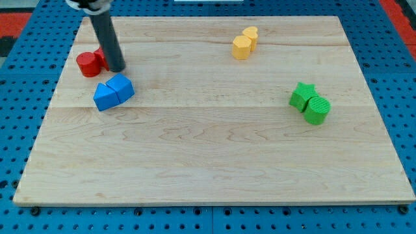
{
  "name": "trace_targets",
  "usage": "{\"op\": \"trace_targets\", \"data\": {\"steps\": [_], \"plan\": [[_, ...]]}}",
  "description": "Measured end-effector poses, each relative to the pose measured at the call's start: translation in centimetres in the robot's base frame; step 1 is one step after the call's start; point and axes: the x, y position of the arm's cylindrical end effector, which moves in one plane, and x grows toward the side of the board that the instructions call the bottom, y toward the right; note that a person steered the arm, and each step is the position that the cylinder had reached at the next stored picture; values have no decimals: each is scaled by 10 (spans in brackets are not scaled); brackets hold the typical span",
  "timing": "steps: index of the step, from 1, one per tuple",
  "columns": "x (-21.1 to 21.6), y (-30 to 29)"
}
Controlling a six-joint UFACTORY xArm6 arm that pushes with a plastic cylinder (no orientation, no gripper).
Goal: Move both the red blocks at the top left side of the board
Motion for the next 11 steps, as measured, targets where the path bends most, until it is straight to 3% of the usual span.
{"op": "trace_targets", "data": {"steps": [1, 3, 4, 5, 6, 9, 10, 11], "plan": [[10, -63], [0, -105], [-46, -84], [-51, -39], [-50, -66], [-40, -58], [-22, -59], [21, -23]]}}
